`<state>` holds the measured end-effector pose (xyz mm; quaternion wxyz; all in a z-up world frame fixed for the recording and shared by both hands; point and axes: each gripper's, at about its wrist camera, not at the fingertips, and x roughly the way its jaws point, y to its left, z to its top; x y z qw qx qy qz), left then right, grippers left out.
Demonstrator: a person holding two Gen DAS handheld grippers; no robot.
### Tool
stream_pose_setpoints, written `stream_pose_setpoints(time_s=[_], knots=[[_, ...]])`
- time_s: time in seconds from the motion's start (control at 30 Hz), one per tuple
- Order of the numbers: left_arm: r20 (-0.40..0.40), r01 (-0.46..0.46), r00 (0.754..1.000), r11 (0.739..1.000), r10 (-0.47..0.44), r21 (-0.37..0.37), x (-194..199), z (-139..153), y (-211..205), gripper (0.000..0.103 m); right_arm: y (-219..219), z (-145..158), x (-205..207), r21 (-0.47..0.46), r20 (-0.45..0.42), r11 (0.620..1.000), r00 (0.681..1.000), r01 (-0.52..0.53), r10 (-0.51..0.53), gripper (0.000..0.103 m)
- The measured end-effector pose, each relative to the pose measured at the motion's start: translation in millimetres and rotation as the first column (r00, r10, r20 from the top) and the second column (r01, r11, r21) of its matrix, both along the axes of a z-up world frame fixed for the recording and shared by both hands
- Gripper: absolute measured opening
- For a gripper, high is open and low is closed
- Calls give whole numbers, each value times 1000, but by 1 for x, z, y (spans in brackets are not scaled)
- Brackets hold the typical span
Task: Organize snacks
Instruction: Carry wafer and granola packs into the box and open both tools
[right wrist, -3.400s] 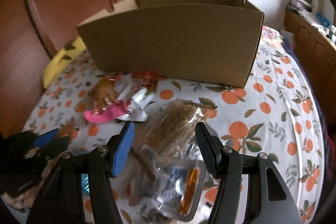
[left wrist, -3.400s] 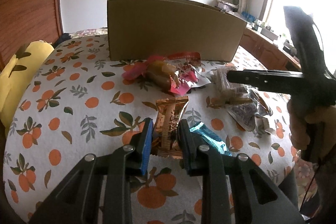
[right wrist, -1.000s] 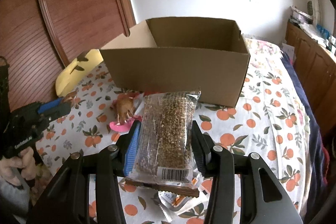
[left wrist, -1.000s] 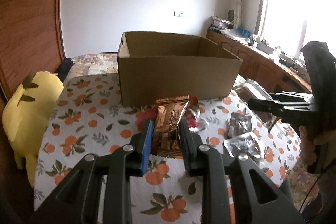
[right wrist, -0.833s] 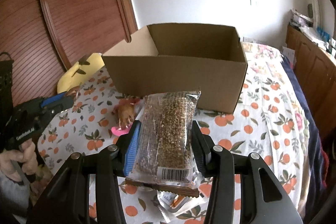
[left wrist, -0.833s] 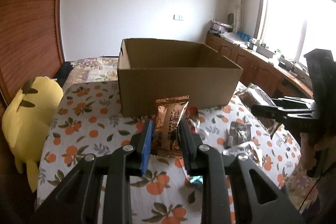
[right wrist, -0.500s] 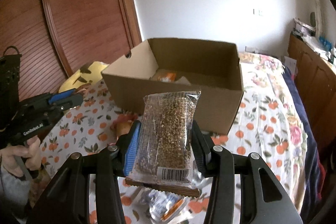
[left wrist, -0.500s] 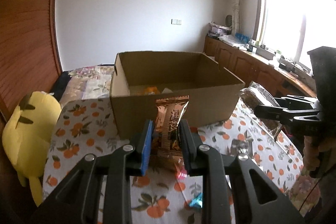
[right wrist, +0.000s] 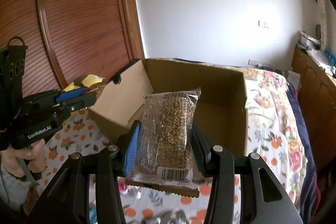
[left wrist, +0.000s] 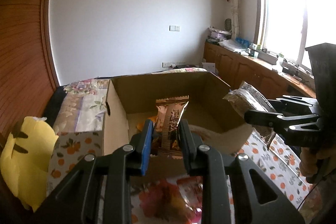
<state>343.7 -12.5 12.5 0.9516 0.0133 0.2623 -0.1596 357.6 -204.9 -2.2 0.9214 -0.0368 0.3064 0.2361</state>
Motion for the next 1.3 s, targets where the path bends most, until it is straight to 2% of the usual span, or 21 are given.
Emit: stream_pose_setpoints(time_s=[0.3, 0.6, 0.77, 1.17, 1.27, 1.3], knots=[[-6, -3, 1000, 1000, 3, 14, 42, 2, 4, 24, 9, 0, 46, 10, 1, 1000, 1000, 11, -11, 46], [-57, 6, 998, 1000, -5, 30, 64, -16, -4, 24, 5, -26, 76, -4, -52, 998, 996, 67, -67, 46], [-109, 13, 994, 1000, -13, -2, 67, -29, -6, 24, 7, -36, 79, -25, -76, 997, 994, 74, -76, 46], [-124, 24, 992, 999, -21, 25, 54, -38, -23, 33, 8, -58, 83, -58, -107, 996, 991, 73, -79, 46], [-132, 21, 991, 1000, -18, 21, 45, -41, -22, 37, 5, -59, 84, -51, -114, 996, 990, 75, -80, 48], [-141, 21, 990, 1000, -18, 22, 41, -41, -22, 38, 5, -59, 84, -51, -114, 996, 990, 76, -81, 52]])
